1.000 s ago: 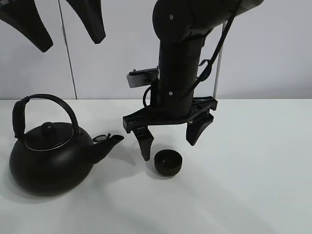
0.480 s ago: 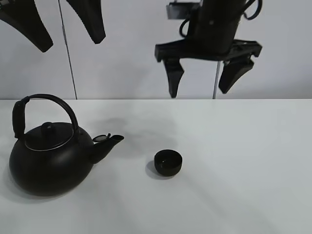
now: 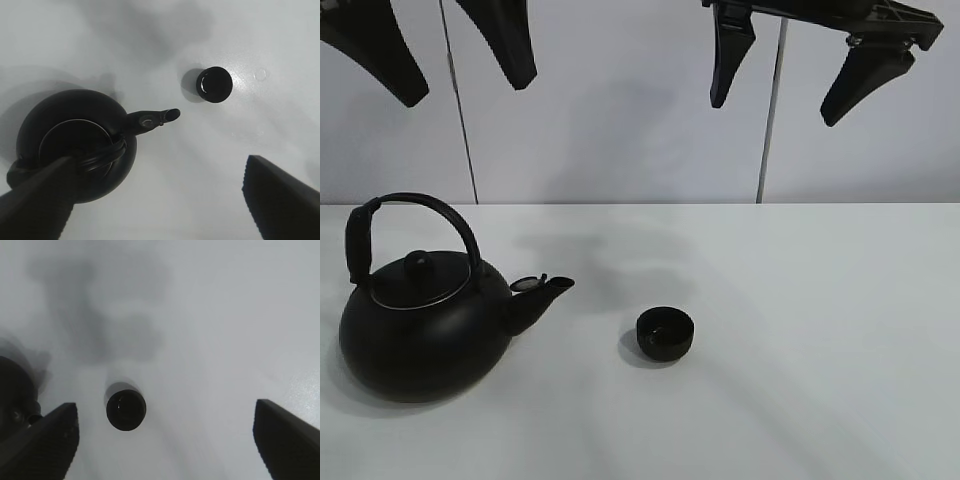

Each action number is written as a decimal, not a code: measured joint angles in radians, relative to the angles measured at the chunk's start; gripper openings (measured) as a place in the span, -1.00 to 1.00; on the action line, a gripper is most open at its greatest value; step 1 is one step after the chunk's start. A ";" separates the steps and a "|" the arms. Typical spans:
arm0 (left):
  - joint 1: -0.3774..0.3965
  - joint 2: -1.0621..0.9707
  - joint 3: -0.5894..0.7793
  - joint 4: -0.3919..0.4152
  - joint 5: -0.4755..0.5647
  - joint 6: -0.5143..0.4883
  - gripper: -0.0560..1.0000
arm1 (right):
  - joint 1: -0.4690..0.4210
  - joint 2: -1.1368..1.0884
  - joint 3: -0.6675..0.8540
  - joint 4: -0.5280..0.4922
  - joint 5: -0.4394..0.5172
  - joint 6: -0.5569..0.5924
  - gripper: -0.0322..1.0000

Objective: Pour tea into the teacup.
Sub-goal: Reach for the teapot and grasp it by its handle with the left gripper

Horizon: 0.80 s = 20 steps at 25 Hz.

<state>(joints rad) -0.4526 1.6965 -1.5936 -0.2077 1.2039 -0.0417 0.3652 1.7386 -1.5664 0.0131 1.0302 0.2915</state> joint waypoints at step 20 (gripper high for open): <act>0.000 0.000 0.000 0.000 0.000 0.000 0.33 | 0.000 -0.001 0.000 0.011 0.009 0.048 0.33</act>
<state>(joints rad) -0.4526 1.6965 -1.5936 -0.2077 1.2039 -0.0417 0.3652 1.7379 -1.5664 0.0241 1.0390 0.3396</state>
